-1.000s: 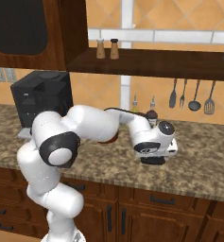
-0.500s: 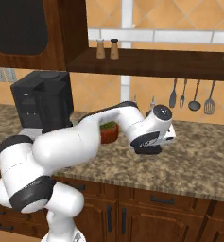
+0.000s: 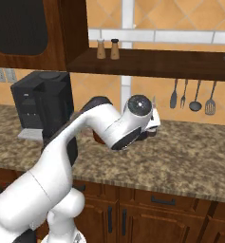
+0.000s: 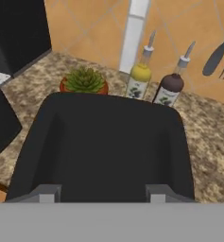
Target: Close the lid blender by securely placing the lid on top.
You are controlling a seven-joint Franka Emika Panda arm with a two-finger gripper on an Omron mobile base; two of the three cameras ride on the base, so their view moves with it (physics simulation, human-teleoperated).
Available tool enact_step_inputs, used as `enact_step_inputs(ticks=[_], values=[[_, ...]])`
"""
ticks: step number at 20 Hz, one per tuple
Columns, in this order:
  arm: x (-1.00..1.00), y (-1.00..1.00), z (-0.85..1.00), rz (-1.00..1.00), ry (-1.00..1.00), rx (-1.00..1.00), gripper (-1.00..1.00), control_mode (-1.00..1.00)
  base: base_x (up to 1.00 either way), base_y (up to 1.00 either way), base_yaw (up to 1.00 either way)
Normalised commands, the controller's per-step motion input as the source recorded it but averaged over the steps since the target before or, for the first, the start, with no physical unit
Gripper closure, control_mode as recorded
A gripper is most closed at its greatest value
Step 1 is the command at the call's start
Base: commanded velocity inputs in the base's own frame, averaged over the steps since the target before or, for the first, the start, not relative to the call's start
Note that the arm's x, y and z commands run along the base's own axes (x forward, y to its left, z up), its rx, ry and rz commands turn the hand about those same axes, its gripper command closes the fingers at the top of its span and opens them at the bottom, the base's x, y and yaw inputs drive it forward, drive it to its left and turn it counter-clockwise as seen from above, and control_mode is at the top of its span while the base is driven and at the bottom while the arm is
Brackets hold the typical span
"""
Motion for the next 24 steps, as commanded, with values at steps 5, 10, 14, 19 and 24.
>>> enact_step_inputs(ticks=[5, 10, 14, 19, 24], values=[[-0.32, 0.62, 0.99, 0.00, -0.01, 0.00, 1.00, -1.00, 0.00, 0.00, 0.00], [-0.29, 0.58, 0.71, 0.00, 0.00, 0.00, 1.00, -1.00, 0.00, 0.00, 0.00], [-0.19, 0.52, 0.53, 0.00, 0.00, 0.00, 1.00, -1.00, 0.00, 0.00, 0.00], [-0.06, 0.62, 0.35, 0.00, 0.06, 0.00, 1.00, -1.00, 0.00, 0.00, 0.00], [0.00, 0.59, 0.17, 0.00, 0.12, 0.03, 1.00, -1.00, 0.00, 0.00, 0.00]])
